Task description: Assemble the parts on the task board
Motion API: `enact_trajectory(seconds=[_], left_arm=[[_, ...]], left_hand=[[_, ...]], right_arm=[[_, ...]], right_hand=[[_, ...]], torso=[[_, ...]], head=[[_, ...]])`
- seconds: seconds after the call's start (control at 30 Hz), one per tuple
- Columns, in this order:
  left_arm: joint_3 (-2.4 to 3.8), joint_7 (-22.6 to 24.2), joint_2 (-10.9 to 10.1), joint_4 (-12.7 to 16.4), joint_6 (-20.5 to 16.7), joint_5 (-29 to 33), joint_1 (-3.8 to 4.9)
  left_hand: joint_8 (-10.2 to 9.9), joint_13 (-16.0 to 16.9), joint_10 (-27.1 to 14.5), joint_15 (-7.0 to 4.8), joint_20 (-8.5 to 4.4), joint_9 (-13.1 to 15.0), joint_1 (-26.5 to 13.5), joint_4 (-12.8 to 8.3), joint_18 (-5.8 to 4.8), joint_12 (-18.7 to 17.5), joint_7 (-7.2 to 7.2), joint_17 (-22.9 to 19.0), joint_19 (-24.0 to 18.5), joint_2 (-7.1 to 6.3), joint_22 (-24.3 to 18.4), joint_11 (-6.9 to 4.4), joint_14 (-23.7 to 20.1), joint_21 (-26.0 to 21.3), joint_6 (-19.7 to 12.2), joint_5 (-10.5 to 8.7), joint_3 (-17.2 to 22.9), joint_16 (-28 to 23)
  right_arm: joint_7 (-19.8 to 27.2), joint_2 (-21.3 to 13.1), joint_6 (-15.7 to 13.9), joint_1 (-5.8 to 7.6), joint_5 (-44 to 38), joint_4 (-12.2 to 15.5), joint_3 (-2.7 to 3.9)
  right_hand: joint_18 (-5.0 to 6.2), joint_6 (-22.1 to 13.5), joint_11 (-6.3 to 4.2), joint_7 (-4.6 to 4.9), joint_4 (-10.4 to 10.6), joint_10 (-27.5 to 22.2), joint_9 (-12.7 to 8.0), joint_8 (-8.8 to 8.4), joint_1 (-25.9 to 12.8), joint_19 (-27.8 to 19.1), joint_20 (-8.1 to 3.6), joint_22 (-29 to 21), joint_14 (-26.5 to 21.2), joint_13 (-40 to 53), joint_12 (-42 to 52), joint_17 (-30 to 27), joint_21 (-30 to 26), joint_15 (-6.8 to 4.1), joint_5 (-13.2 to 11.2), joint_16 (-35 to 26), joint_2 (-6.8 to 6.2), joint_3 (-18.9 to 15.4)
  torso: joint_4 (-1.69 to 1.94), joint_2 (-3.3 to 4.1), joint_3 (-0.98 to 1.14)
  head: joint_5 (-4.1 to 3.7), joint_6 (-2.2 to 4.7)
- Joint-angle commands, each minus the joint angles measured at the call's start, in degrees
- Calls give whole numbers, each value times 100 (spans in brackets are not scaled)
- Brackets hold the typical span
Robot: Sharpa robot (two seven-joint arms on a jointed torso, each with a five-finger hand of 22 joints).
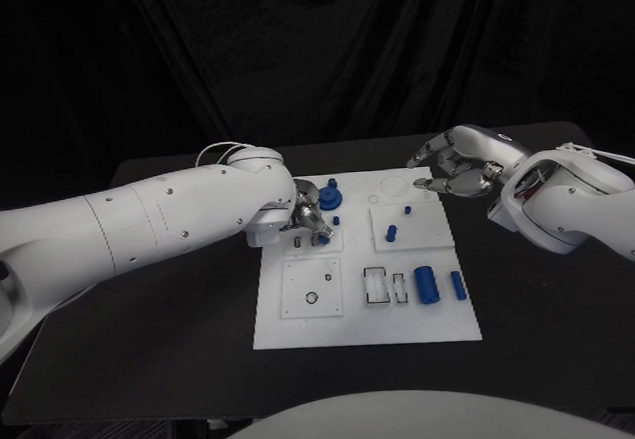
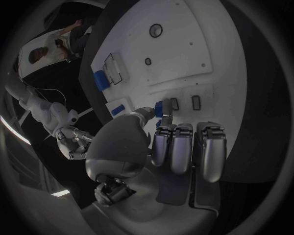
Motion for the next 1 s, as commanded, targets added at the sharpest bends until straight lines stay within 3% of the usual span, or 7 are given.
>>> enact_trajectory(seconds=[0.03, 0.37, 0.53, 1.0], left_arm=[[4, 6, -55, 79, -76, -2, -11], [4, -32, -220, 230, -281, -2, -12], [4, -82, -276, 254, -358, -2, -12], [4, -148, -342, 231, -503, -2, -28]], left_hand=[[-26, 1506, 597, -32, -42, 40, -5, -136, -35, 20, -19, 1508, 583, -60, 1509, -45, 595, -20, 48, 41, 189, -24], [-63, 1506, 597, -45, -54, 145, -92, -240, -35, 20, -26, 1508, 583, -134, 1509, -57, 595, -20, 99, 48, 435, -24], [-89, 1506, 597, -50, -59, 183, -169, -243, -35, 20, -29, 1508, 583, -152, 1509, -61, 595, -20, 122, -5, 515, -24], [-134, 1506, 597, -60, -70, 228, -253, -259, -35, 20, -35, 1508, 583, -166, 1509, -69, 595, -20, 152, -106, 620, -24]], right_arm=[[-16, -13, 58, -18, -35, -4, 4], [-40, -35, 104, -35, -35, -6, 4], [-47, -42, 114, -40, -35, -3, 4], [-43, -29, 107, -48, -35, -11, 4]], right_hand=[[14, 34, 41, 9, 24, 1, -7, 24, -14, 6, 31, 557, 244, 984, -25, 483, -36, 48, 26, -33, 71, 26], [17, 34, 40, 9, 23, -6, -10, 23, -20, 0, 32, 551, 240, 977, -29, 473, -49, 48, 26, -43, 74, 26], [19, 33, 40, 9, 23, -15, -11, 23, -21, -4, 32, 547, 239, 969, -35, 469, -58, 48, 25, -46, 74, 26], [25, 24, 40, 8, 13, -79, -22, 15, -18, -16, 35, 537, 231, 913, -75, 452, -84, 50, 31, -61, 83, 37]], torso=[[9, 2, -1], [21, 1, -2], [8, 2, -5], [11, 8, -2]], head=[[-1, -1], [31, -1], [62, -1], [87, -1]])
